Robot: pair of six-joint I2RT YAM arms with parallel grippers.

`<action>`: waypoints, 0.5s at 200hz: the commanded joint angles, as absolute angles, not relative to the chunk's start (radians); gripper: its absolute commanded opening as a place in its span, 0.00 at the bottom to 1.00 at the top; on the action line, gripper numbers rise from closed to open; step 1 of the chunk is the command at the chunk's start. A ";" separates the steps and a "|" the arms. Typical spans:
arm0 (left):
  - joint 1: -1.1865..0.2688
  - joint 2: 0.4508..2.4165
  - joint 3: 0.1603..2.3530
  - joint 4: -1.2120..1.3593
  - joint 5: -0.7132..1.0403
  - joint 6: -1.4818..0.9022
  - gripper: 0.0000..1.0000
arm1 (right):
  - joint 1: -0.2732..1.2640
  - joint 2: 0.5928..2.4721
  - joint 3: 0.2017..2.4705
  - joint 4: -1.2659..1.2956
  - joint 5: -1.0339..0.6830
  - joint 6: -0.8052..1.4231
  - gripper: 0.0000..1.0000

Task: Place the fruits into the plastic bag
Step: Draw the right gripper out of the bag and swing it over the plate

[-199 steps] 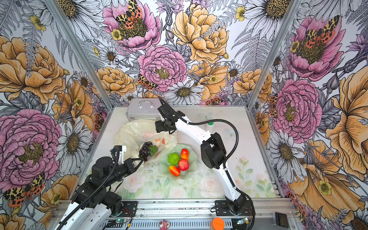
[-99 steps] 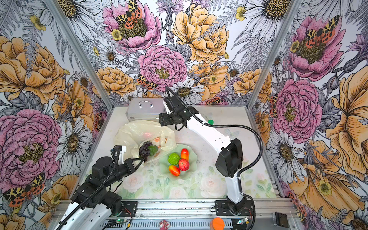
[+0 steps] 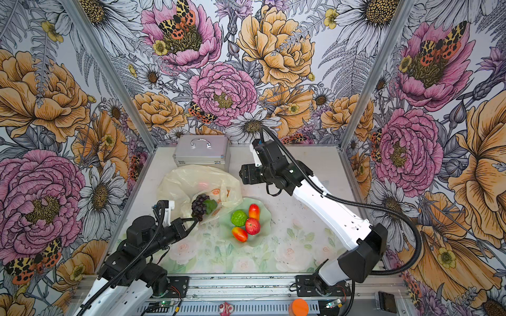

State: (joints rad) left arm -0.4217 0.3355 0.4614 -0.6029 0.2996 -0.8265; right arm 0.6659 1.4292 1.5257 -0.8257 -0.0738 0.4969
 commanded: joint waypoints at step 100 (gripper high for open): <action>-0.448 0.347 0.455 -0.603 0.280 -0.807 0.00 | 0.679 1.131 1.108 -0.876 -0.090 0.697 1.00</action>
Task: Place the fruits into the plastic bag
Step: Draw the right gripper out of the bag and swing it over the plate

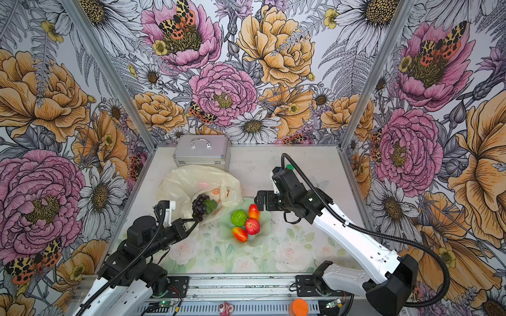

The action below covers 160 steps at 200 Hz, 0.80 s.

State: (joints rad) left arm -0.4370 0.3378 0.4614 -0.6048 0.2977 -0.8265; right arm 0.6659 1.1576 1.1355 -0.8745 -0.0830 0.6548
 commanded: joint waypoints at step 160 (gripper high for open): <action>-0.468 0.311 0.457 -0.626 0.233 -0.813 0.00 | 0.757 1.335 1.101 -0.886 -0.126 0.656 0.99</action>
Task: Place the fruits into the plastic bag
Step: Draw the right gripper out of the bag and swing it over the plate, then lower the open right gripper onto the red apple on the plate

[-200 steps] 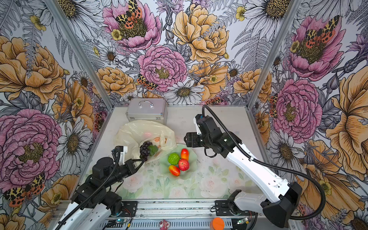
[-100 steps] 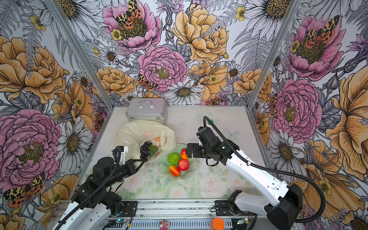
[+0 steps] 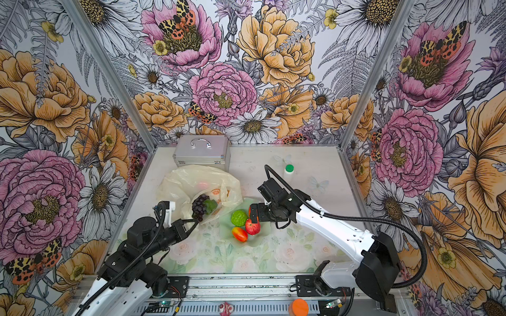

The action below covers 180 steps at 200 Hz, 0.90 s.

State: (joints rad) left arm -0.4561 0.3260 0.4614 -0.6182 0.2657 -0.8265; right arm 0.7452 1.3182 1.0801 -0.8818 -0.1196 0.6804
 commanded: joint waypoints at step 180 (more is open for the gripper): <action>-0.490 0.307 0.462 -0.653 0.179 -0.822 0.00 | 0.839 1.551 1.231 -1.005 -0.104 0.589 0.99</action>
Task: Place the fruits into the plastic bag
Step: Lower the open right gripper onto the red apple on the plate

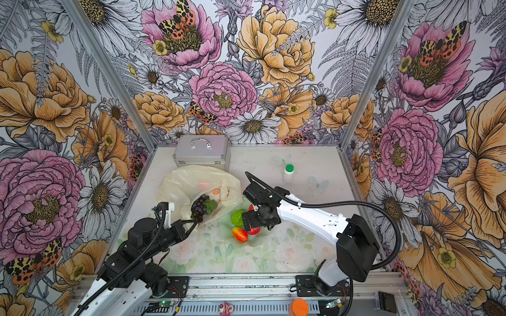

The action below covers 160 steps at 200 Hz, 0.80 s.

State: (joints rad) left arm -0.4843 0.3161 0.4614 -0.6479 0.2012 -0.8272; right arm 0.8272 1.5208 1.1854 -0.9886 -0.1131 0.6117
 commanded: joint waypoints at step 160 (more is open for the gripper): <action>-0.497 0.291 0.461 -0.662 0.161 -0.825 0.00 | 0.881 1.725 1.333 -1.078 -0.046 0.578 0.93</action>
